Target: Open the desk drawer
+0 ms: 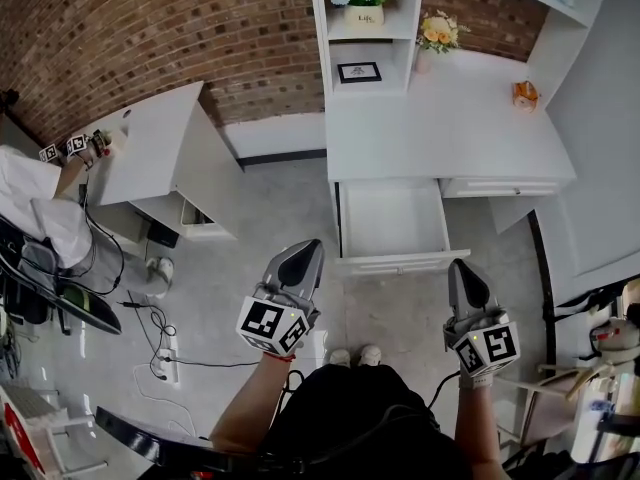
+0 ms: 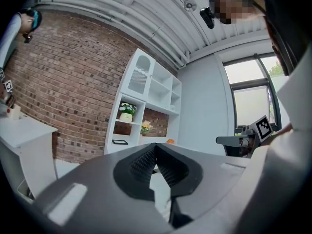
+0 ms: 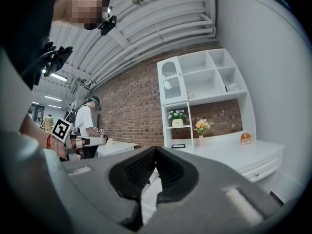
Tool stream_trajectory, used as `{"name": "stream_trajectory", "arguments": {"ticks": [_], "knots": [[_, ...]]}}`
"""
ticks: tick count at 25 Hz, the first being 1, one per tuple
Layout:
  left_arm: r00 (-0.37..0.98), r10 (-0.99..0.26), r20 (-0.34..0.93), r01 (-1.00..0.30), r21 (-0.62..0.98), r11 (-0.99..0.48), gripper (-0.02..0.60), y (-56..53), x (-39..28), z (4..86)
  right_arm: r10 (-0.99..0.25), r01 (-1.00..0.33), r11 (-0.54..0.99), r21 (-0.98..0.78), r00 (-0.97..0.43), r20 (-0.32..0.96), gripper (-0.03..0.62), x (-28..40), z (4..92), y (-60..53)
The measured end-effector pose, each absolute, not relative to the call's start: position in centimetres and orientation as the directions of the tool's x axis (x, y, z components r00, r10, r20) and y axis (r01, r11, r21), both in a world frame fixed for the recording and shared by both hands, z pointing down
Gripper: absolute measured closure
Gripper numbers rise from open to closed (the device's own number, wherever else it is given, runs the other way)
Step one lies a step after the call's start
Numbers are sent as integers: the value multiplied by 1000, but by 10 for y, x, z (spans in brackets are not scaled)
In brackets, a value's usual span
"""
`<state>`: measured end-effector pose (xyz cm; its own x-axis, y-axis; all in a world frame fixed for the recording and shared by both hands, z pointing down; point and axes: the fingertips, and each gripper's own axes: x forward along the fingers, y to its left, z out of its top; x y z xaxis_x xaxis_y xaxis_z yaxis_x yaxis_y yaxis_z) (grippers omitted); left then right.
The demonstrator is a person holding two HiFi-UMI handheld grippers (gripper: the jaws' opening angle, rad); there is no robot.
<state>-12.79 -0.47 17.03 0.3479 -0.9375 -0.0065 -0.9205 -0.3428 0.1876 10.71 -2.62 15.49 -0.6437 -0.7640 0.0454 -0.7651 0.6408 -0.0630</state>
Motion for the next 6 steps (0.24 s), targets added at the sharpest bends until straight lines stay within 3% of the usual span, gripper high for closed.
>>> {"name": "stream_trajectory", "arguments": {"ticks": [6], "knots": [[348,-937,-16,-919,193,-345,578,-10,-134,173,-752,-753,655,-59,-657,47,592,94,163,-25]]}}
